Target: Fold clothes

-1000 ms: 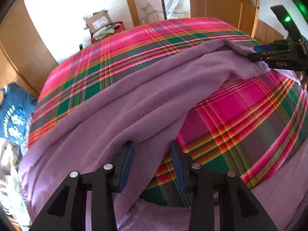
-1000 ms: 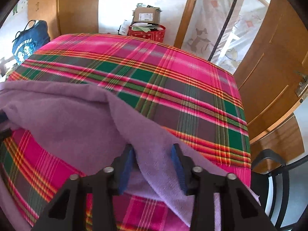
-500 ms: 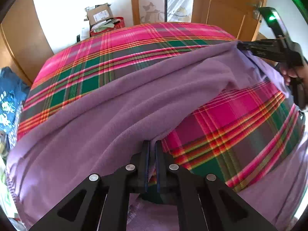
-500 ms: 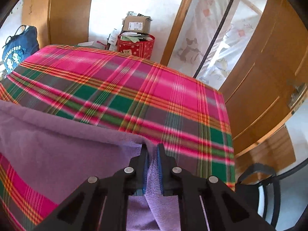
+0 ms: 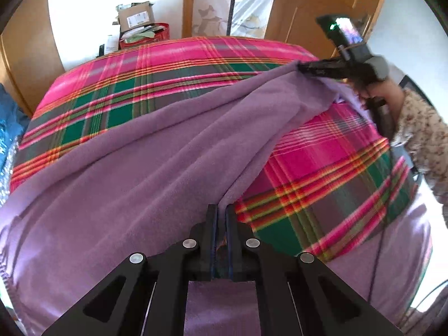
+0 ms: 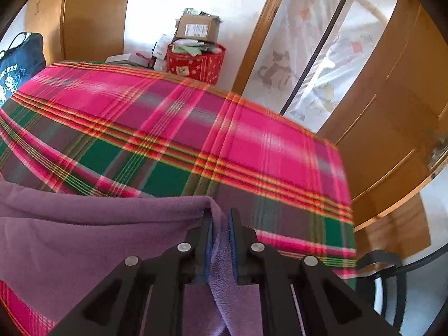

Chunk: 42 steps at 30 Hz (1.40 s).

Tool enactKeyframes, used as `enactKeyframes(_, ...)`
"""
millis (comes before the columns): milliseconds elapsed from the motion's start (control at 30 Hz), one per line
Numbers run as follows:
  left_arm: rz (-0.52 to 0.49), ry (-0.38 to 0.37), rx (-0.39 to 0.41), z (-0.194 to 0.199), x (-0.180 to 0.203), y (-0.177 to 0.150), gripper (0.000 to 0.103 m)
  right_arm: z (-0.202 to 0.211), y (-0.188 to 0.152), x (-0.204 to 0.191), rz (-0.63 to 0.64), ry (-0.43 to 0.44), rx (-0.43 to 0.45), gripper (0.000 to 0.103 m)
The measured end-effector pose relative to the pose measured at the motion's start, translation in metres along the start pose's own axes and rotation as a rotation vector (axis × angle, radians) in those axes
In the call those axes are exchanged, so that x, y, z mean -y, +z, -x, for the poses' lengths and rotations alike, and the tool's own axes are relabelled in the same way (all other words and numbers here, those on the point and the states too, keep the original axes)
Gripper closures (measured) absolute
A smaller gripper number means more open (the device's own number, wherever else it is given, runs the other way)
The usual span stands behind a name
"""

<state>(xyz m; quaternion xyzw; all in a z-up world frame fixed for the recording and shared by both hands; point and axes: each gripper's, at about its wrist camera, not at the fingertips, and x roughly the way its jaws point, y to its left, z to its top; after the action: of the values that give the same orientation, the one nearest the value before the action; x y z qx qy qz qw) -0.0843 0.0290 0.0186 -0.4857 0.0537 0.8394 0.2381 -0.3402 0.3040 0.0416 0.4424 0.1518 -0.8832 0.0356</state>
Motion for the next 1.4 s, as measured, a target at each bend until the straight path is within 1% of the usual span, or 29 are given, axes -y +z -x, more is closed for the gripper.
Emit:
enactKeyframes(100, 0.008, -0.021, 0.013, 0.004, -0.003, 0.001, 0.097, 0.000, -0.003, 0.009, -0.045, 0.058, -0.005, 0.088)
enactKeyframes(167, 0.022, -0.039, 0.019, 0.007, -0.005, 0.004, 0.097, 0.009, -0.006, 0.018, -0.093, 0.121, 0.009, 0.085)
enactKeyframes(233, 0.028, -0.053, 0.029, 0.010, -0.004, 0.004, 0.097, 0.024, -0.011, 0.025, -0.112, 0.157, 0.037, 0.077)
enactKeyframes(367, 0.035, -0.077, 0.050, 0.018, -0.005, 0.003, 0.097, 0.062, -0.032, 0.029, -0.086, 0.183, 0.116, 0.075)
enactKeyframes(400, 0.039, -0.081, 0.053, 0.019, -0.006, 0.003, 0.097, 0.072, -0.040, 0.026, -0.062, 0.200, 0.132, 0.074)
enactKeyframes(467, 0.057, -0.093, 0.057, 0.021, -0.009, 0.003, 0.097, 0.085, -0.057, 0.018, 0.010, 0.204, 0.149, 0.072)
enactKeyframes(533, 0.074, -0.103, 0.064, 0.024, -0.012, 0.004, 0.097, 0.091, -0.070, 0.006, 0.091, 0.175, 0.150, 0.069)
enactKeyframes(633, 0.103, -0.117, 0.079, 0.028, -0.016, 0.005, 0.097, 0.091, -0.091, -0.015, 0.199, 0.155, 0.117, 0.067)
enactKeyframes(700, 0.132, -0.131, 0.089, 0.032, -0.021, 0.005, 0.097, 0.091, -0.101, -0.027, 0.253, 0.145, 0.113, 0.065)
enactKeyframes(800, 0.176, -0.148, 0.092, 0.035, -0.029, 0.007, 0.097, 0.088, -0.107, -0.048, 0.318, 0.129, 0.127, 0.065)
enactKeyframes(933, 0.203, -0.159, 0.111, 0.040, -0.034, 0.012, 0.098, 0.083, -0.105, -0.067, 0.385, 0.038, 0.158, 0.064)
enactKeyframes(1100, 0.227, -0.168, 0.125, 0.042, -0.040, 0.013, 0.098, 0.073, -0.099, -0.075, 0.412, -0.050, 0.170, 0.063)
enactKeyframes(1200, 0.237, -0.177, 0.124, 0.041, -0.041, 0.012, 0.098, 0.066, -0.096, -0.072, 0.405, -0.107, 0.167, 0.063)
enactKeyframes(1267, 0.241, -0.182, 0.126, 0.042, -0.042, 0.011, 0.098, 0.064, -0.094, -0.067, 0.385, -0.127, 0.166, 0.064)
enactKeyframes(1367, 0.247, -0.183, 0.127, 0.042, -0.043, 0.011, 0.098, 0.062, -0.094, -0.056, 0.359, -0.176, 0.149, 0.071)
enactKeyframes(1400, 0.250, -0.184, 0.128, 0.043, -0.043, 0.011, 0.098, 0.061, -0.095, -0.052, 0.349, -0.188, 0.139, 0.072)
